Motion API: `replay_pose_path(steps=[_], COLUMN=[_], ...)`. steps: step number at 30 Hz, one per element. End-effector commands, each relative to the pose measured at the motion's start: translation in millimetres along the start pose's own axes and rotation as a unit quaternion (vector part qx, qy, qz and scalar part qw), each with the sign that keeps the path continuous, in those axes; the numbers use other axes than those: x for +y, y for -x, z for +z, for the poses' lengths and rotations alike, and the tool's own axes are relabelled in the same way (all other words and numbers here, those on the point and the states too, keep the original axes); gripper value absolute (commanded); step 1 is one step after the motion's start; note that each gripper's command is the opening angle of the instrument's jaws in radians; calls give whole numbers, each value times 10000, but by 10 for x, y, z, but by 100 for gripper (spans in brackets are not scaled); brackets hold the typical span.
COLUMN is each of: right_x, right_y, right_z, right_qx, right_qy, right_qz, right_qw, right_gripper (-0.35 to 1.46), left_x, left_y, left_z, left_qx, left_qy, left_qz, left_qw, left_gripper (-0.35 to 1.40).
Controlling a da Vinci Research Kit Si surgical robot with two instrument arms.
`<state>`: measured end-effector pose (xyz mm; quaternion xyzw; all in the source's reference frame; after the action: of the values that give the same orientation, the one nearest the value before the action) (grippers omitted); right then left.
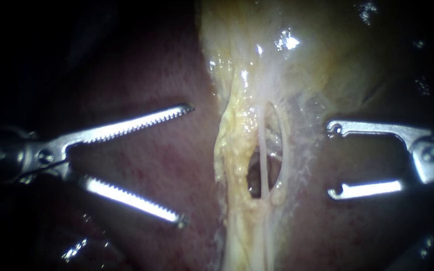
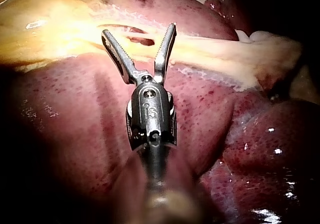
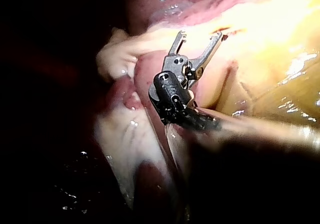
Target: Grabbing gallbladder
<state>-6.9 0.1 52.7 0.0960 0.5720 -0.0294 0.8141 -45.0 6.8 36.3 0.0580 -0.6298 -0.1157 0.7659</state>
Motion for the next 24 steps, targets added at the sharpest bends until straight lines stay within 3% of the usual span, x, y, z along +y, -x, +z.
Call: replay_pose_path(steps=[1, 4, 9, 14, 17, 19, 24], right_x=[0, 1, 0, 0, 0, 0, 0], right_y=[0, 0, 0, 0, 0, 0, 0], right_z=[0, 0, 0, 0, 0, 0, 0], right_qx=[0, -1, 0, -1, -1, -1, -2], right_qy=[0, 2, 0, 1, 1, 2, 2], right_qz=[-1, 0, -1, 29, 29, 29, 30], right_qw=[10000, 10000, 10000, 10000, 10000, 10000, 10000], right_gripper=[60, 60, 60, 60, 60, 60, 60], left_x=[2, 6, 10, 14, 15, 17, 24], left_y=[2, 3, 0, -3, -4, -5, -12], left_z=[-2, -5, -3, 0, 4, 7, 17], left_qx=[11, 34, 268, 528, 681, 787, 867], left_qy=[49, 209, 283, 345, 396, 411, 440], left_qz=[-21, -210, -522, -918, -1217, -1253, -1430], left_qw=[10000, 9996, 9979, 9938, 9894, 9881, 9849], left_gripper=[115, 111, 103, 94, 86, 81, 66])
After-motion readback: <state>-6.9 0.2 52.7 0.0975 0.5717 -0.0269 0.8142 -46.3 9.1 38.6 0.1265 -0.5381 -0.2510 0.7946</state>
